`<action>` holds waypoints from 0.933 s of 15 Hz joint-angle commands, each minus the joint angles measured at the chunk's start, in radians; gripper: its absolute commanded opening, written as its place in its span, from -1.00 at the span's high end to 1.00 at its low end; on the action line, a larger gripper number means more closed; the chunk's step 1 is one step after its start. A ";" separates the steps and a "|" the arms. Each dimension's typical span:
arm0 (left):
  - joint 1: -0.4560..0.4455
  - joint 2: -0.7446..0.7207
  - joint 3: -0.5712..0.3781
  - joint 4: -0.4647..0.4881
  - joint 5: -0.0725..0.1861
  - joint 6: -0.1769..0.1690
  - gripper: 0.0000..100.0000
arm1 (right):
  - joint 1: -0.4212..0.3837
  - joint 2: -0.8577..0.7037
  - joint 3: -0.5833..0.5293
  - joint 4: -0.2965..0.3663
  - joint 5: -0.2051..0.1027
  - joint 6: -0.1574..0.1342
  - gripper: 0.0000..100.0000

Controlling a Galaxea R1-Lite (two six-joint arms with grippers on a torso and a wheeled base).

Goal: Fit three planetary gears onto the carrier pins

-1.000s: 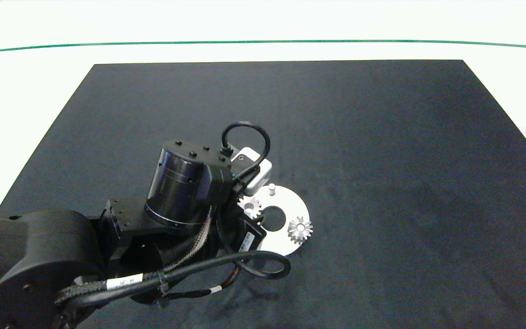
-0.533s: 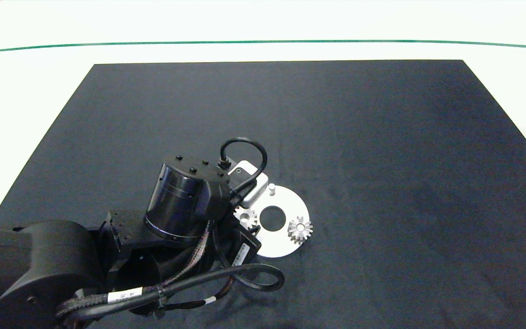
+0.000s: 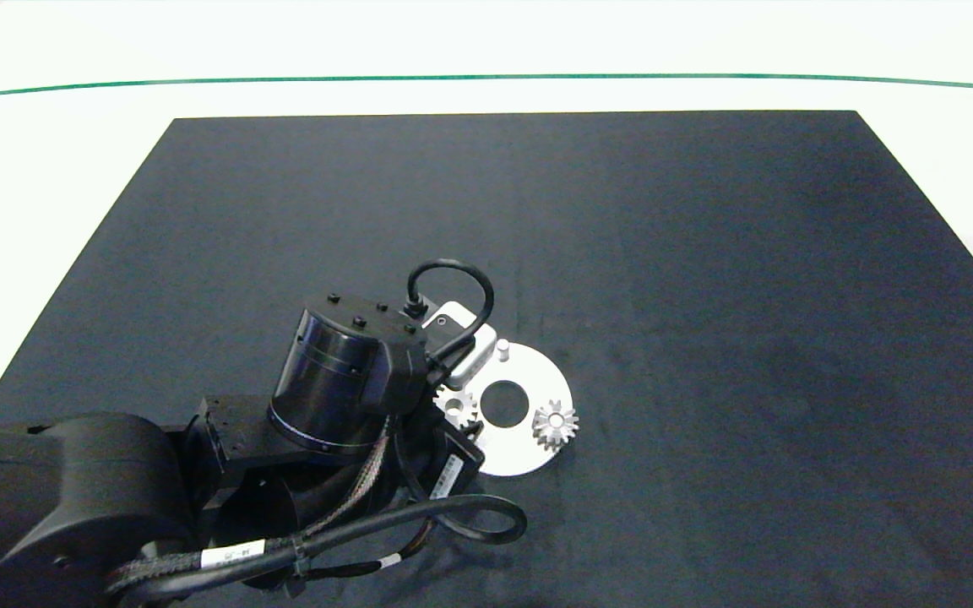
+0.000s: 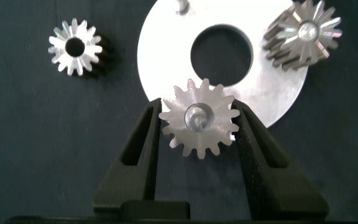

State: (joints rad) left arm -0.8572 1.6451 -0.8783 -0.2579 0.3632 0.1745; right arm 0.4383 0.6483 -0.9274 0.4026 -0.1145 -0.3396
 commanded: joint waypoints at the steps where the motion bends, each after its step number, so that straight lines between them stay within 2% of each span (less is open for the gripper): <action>1: -0.002 0.018 -0.001 -0.017 0.000 0.002 0.62 | 0.000 0.001 0.004 0.002 -0.001 -0.003 -1.00; 8: 0.001 0.025 0.016 -0.023 -0.003 0.000 0.62 | 0.000 0.001 0.004 0.002 -0.001 -0.003 -1.00; 10: 0.001 0.025 0.021 -0.024 -0.007 -0.016 0.62 | 0.000 -0.001 0.004 0.002 -0.001 -0.003 -1.00; 14: -0.002 0.027 0.022 -0.024 -0.013 -0.016 0.62 | -0.001 -0.001 0.004 0.002 -0.001 -0.003 -1.00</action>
State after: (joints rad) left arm -0.8572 1.6687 -0.8566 -0.2813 0.3487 0.1566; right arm 0.4372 0.6466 -0.9236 0.4026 -0.1145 -0.3400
